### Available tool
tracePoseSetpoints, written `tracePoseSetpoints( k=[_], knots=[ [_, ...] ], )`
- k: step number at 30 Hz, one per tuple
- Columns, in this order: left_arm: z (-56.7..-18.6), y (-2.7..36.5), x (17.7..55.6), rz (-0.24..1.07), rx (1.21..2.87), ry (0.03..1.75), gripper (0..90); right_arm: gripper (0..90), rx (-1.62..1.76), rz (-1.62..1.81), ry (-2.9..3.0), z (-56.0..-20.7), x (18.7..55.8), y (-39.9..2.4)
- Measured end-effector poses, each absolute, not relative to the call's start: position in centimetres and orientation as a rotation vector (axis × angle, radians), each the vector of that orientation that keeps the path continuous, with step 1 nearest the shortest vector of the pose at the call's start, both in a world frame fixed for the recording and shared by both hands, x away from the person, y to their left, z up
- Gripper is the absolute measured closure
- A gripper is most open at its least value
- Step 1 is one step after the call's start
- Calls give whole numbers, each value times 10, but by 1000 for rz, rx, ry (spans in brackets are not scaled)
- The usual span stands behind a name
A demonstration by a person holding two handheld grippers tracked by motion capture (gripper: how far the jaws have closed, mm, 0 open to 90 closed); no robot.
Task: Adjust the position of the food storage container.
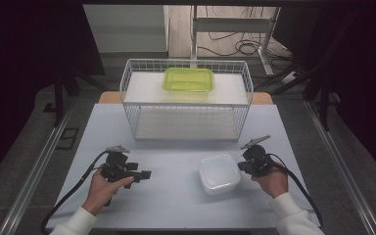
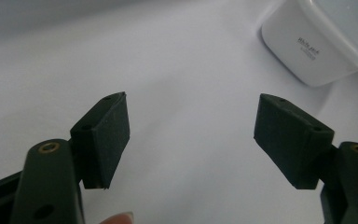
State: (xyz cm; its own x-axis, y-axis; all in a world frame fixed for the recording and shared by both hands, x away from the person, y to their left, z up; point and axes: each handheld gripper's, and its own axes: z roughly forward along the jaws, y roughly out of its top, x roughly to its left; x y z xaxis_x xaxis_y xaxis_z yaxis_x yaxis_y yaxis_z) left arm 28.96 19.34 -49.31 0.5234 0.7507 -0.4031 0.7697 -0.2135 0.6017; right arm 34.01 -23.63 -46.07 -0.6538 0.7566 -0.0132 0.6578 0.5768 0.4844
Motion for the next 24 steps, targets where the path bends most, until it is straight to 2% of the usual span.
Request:
tracePoseSetpoints(
  k=[24],
  knots=[
    [-493,194,290,-31,1981,1237,262,893,1126,835,2753,-468,326,-200]
  ],
)
